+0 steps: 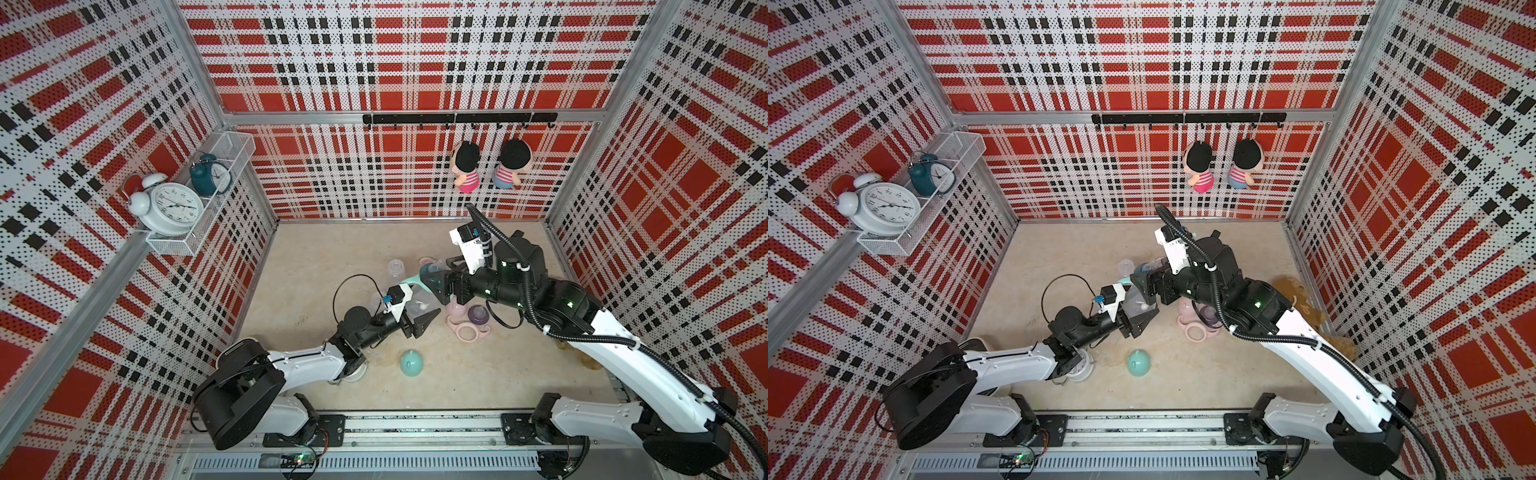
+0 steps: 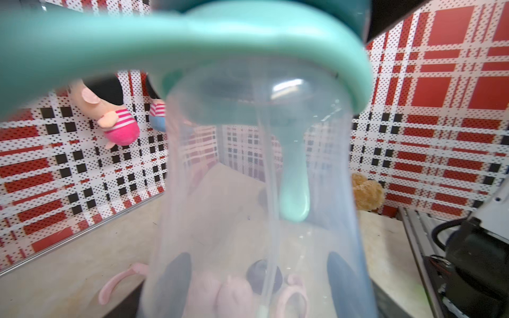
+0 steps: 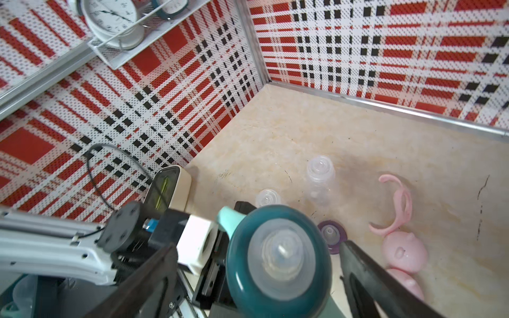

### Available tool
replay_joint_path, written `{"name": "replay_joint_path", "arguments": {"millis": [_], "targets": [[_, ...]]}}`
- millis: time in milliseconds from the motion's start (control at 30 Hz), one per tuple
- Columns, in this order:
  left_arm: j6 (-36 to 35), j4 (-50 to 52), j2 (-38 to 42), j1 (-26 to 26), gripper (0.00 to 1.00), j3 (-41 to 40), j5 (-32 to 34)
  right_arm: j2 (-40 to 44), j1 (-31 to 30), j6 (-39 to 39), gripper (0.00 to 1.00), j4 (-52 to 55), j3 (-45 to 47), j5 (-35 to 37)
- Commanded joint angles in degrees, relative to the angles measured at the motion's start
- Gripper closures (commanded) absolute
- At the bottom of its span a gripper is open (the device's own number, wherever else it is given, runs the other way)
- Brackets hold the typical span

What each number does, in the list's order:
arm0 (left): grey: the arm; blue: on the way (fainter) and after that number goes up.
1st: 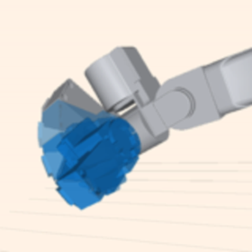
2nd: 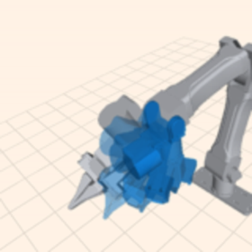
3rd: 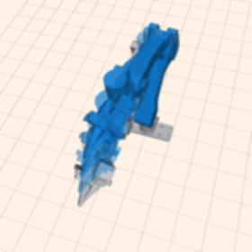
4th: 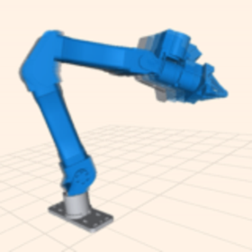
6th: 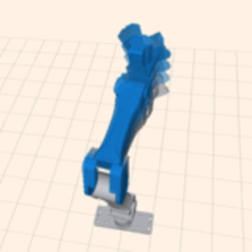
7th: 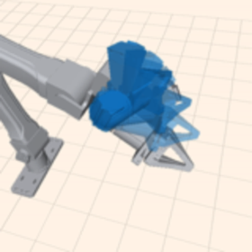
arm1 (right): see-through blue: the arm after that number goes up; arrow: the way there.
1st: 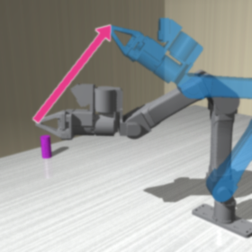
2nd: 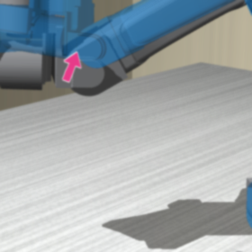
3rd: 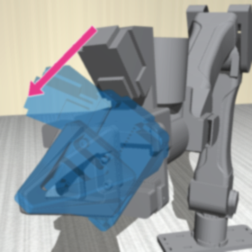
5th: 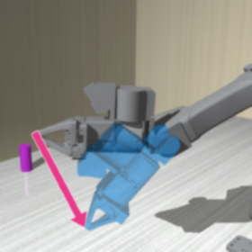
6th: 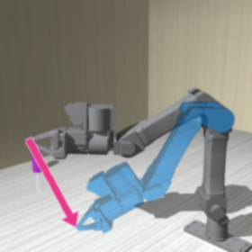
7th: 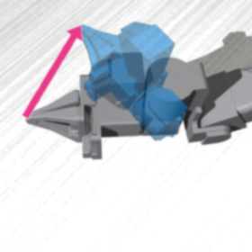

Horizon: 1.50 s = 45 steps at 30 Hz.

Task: Assemble the baby bottles
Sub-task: Screw the nipple onto the baby bottle.

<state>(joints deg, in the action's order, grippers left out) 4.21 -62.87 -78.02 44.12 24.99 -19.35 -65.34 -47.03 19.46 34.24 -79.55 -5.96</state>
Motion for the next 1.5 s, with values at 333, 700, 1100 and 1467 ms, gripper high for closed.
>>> {"name": "replay_joint_path", "arguments": {"millis": [333, 700, 1100, 1467], "targets": [[5.42, -5.71, 2.41, -1.05, 1.00, -0.92, -12.98, 0.53, 2.11, -10.04, 0.14, 0.95, 1.22, -9.30], [5.90, -5.37, 2.53, -1.84, 1.00, -0.99, -13.53, -0.40, 2.11, -9.55, 0.19, 0.20, 3.05, -11.64], [6.08, -5.34, 1.69, -2.02, 1.00, -0.66, -13.52, -0.68, 2.11, -9.27, 0.33, -0.84, 4.14, -10.98], [4.28, -4.79, 1.26, -0.44, 1.00, -0.73, -1.28, -1.10, 2.11, -2.77, 0.53, -2.44, 4.58, -4.92]]}}
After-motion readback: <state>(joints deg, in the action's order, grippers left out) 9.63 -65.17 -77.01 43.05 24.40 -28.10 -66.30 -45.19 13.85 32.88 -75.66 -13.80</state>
